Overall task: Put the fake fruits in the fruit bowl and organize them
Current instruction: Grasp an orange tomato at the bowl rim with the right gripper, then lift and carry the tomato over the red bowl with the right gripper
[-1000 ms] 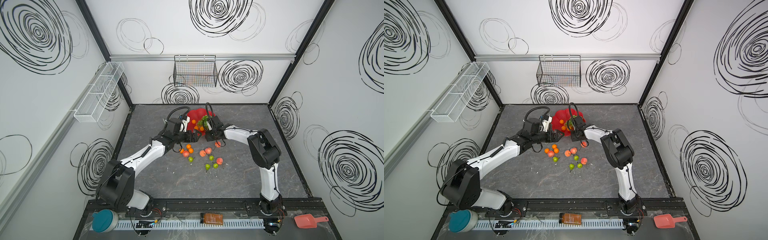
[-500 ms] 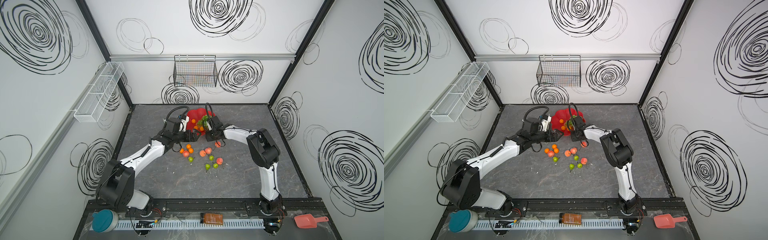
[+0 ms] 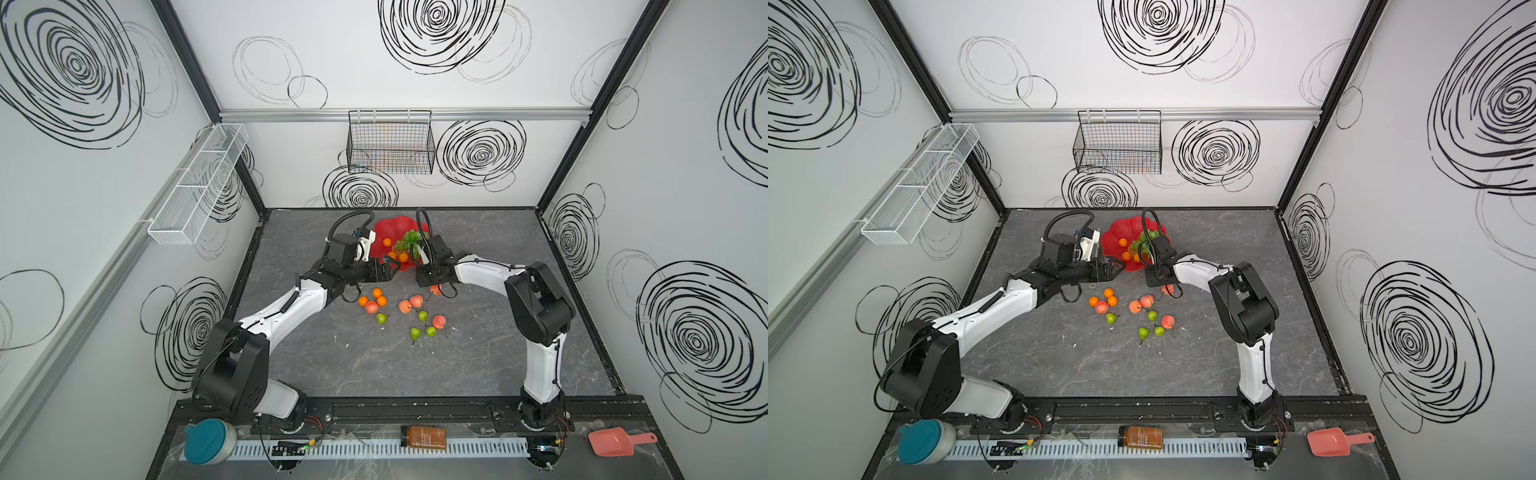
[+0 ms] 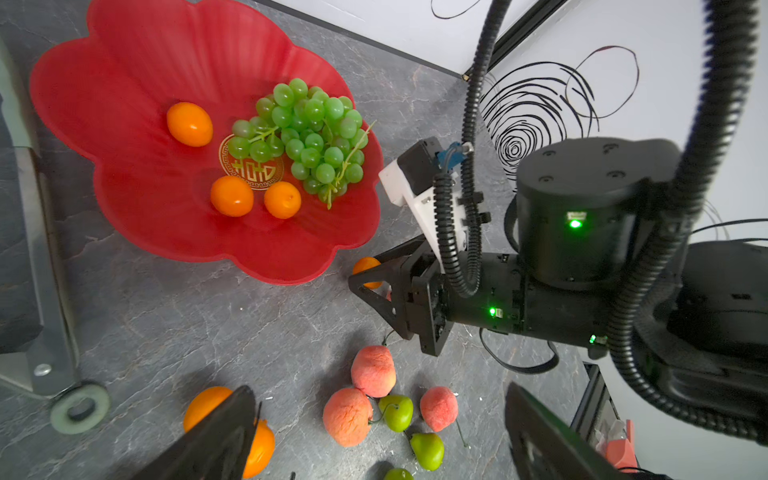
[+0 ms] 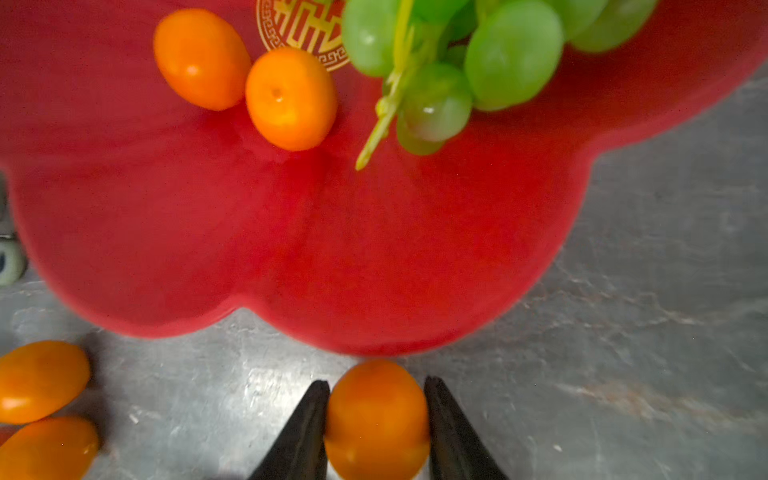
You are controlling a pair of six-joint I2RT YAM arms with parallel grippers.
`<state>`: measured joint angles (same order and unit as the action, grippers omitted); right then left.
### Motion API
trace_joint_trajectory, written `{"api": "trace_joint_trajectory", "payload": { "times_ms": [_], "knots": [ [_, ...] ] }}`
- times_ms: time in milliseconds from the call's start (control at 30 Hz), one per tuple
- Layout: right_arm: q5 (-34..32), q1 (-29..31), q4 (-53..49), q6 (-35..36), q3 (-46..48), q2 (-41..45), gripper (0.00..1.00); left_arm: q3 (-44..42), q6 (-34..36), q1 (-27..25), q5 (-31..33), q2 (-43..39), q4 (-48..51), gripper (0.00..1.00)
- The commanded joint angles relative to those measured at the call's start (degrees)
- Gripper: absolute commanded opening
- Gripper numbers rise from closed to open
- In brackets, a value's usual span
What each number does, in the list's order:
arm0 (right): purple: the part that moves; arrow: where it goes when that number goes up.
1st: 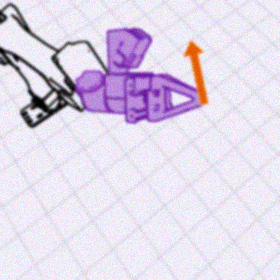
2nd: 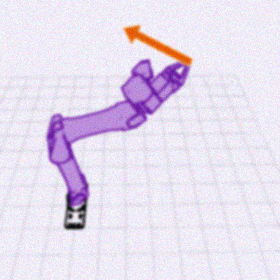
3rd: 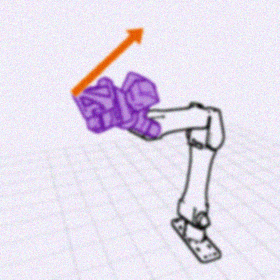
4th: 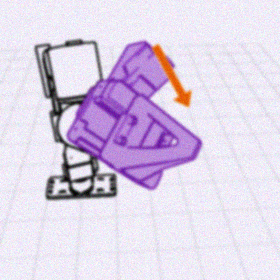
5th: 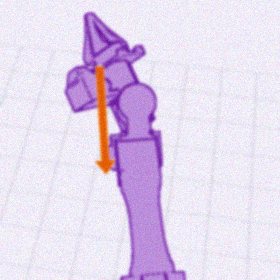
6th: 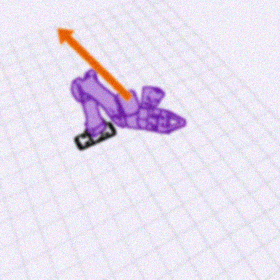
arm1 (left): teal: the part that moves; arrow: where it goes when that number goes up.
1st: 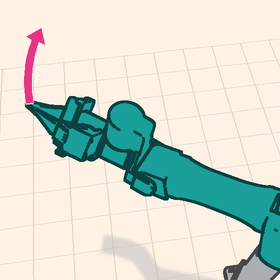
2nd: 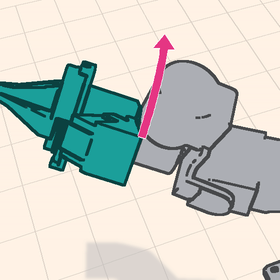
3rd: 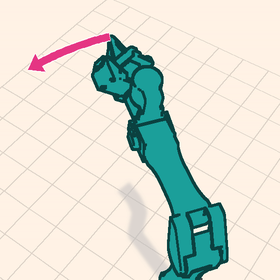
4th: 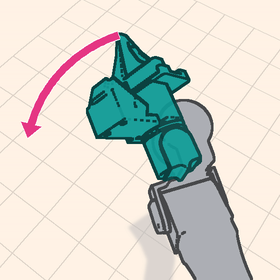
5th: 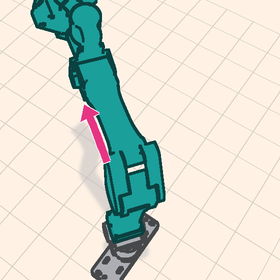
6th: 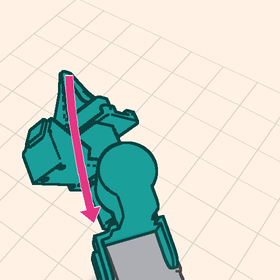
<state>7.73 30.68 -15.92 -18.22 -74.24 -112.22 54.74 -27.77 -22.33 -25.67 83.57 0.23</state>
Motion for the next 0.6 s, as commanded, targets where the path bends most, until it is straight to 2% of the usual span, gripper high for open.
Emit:
{"api": "trace_joint_trajectory", "payload": {
  "times_ms": [0,133,300,567],
  "knots": [
    [-0.33,0.22,1.13,-0.81,1.39,4.30,0.39,-0.82,-0.51,0.24,-2.66,-0.52,-4.48,0.96],
    [-0.58,1.04,0.69,-0.89,2.87,7.80,0.38,-1.08,-0.36,0.61,-2.98,-2.14,-5.47,0.96],
    [-0.72,2.36,0.05,-1.14,2.59,10.35,0.38,-2.94,-3.88,5.64,-5.67,-3.60,-10.20,0.96],
    [-1.39,3.39,-2.10,-0.43,-5.35,4.64,0.38,-3.54,-6.65,12.21,-8.10,-2.55,-12.42,0.96]
  ]
}}
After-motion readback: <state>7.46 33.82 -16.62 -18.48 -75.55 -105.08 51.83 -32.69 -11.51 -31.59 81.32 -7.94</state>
